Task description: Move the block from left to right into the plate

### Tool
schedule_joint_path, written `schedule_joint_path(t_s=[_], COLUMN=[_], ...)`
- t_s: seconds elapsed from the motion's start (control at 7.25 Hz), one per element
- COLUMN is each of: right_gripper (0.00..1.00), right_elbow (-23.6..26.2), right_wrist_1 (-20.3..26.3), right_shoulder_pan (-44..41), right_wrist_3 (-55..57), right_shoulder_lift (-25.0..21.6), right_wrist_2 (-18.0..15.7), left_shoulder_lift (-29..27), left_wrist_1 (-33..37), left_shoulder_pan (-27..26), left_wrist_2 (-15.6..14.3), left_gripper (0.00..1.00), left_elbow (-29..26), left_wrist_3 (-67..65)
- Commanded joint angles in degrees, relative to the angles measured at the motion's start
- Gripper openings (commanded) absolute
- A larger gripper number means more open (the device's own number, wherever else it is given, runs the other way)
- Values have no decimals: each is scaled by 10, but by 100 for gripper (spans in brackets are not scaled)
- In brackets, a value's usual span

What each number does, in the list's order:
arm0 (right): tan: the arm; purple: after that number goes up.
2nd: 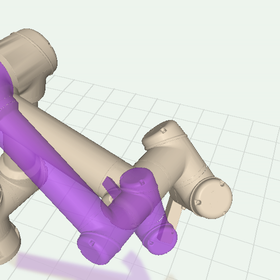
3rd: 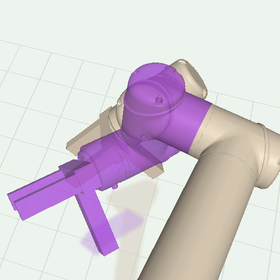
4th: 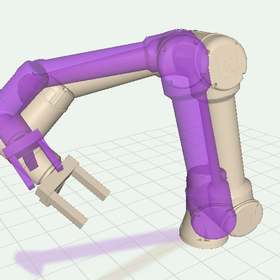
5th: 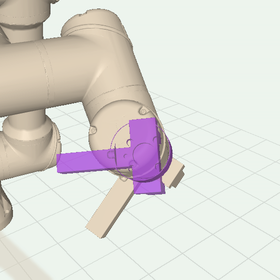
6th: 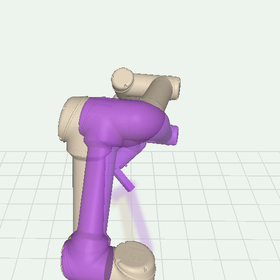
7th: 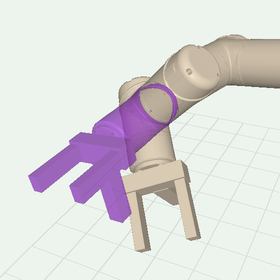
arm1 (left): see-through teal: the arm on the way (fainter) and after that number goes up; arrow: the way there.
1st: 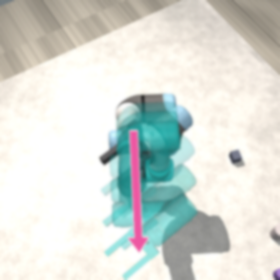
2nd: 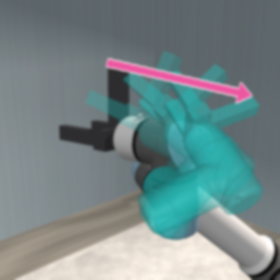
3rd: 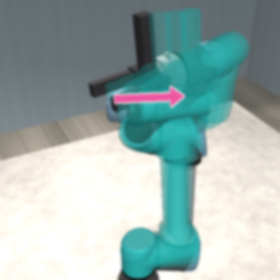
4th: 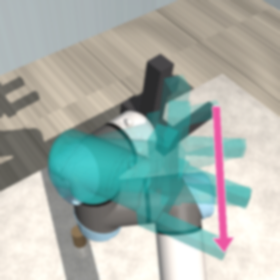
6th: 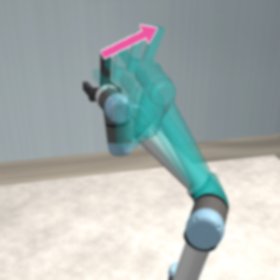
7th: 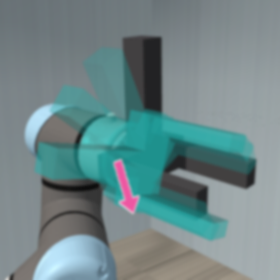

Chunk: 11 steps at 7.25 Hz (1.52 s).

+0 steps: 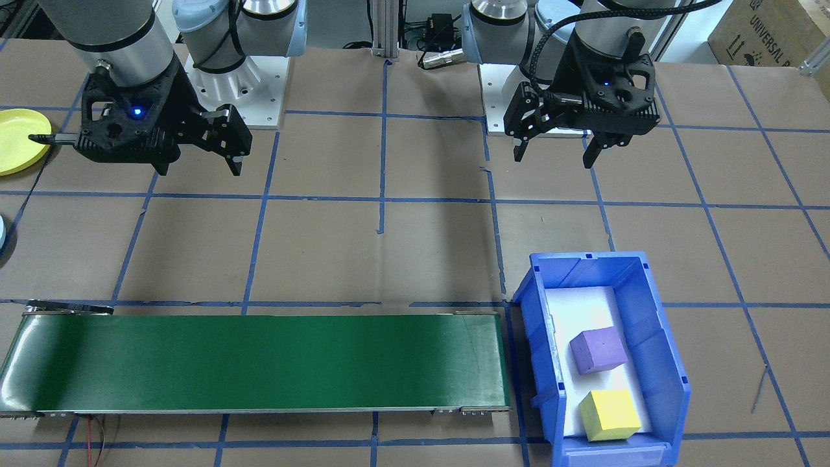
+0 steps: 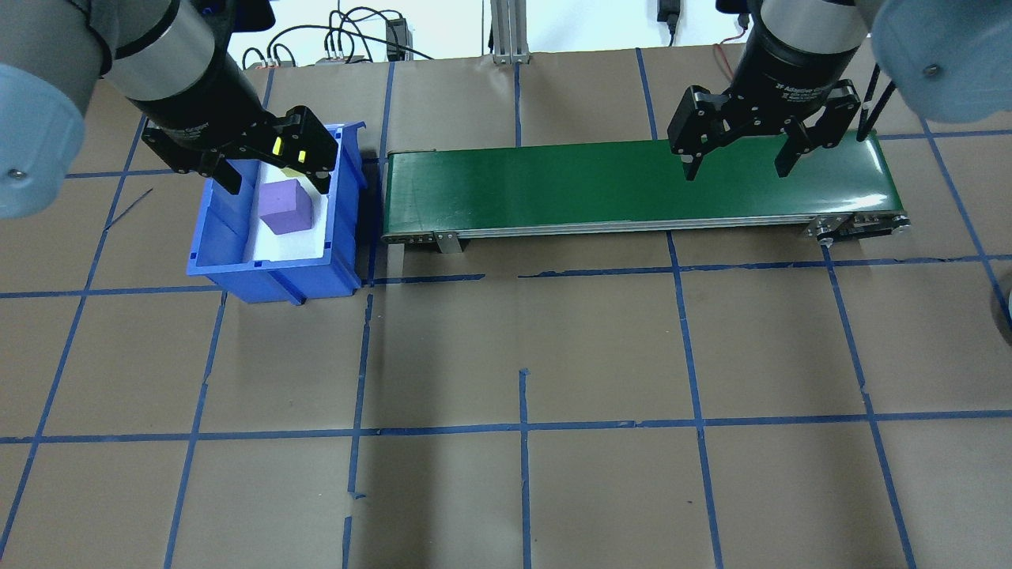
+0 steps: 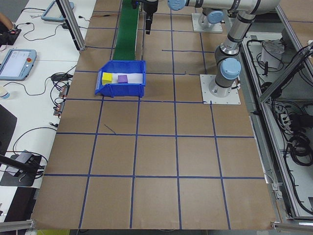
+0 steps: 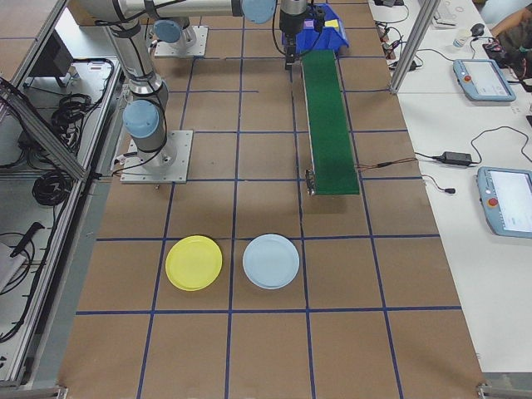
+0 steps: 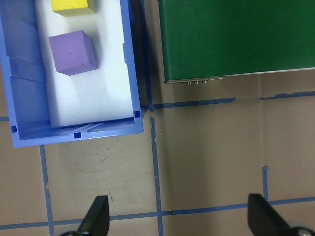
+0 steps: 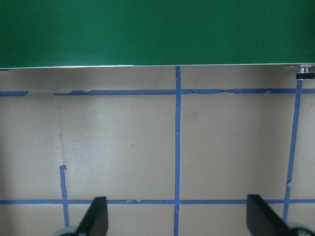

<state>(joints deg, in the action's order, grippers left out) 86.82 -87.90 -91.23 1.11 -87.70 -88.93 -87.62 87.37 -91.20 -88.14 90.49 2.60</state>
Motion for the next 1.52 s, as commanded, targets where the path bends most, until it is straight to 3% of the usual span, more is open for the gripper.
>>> schedule_joint_path(t_s=[0.0, 0.41, 0.83, 1.1, 1.38], right_gripper=[100, 100, 100, 100, 100], right_elbow=[0, 0, 1, 1, 1], right_wrist_1=[0, 0, 0, 0, 0], right_shoulder_pan=[0, 0, 0, 0, 0], right_wrist_3=[0, 0, 0, -1, -1], right_shoulder_lift=[0, 0, 0, 0, 0], right_wrist_2=[0, 0, -1, -1, -1], left_shoulder_lift=[0, 2, -13, -99, -238], left_wrist_1=[-1, -1, -6, -59, -146], left_shoulder_pan=[0, 13, 72, 85, 86], left_wrist_2=[0, 1, 16, -11, -25], left_gripper=[100, 100, 100, 100, 100], left_elbow=[-1, -7, -12, -31, -134], left_wrist_3=[0, 11, 62, 93, 117])
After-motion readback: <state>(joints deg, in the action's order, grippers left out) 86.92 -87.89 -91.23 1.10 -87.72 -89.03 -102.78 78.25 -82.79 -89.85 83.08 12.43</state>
